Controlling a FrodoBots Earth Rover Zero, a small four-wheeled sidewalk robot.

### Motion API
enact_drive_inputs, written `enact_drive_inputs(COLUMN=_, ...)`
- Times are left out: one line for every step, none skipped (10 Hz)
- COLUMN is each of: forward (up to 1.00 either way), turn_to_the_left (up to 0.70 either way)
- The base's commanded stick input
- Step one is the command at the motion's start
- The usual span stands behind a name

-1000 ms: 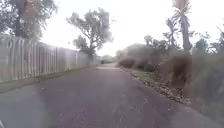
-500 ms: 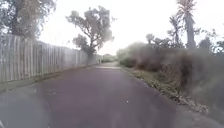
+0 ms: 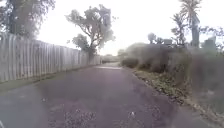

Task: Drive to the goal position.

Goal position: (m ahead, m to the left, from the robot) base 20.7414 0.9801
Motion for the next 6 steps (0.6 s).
enact_drive_inputs(forward=0.7, turn_to_the_left=-0.14)
enact_drive_inputs(forward=0.7, turn_to_the_left=-0.14)
enact_drive_inputs(forward=0.7, turn_to_the_left=-0.14)
enact_drive_inputs(forward=0.7, turn_to_the_left=-0.14)
enact_drive_inputs(forward=0.7, turn_to_the_left=-0.14)
enact_drive_inputs(forward=0.7, turn_to_the_left=-0.14)
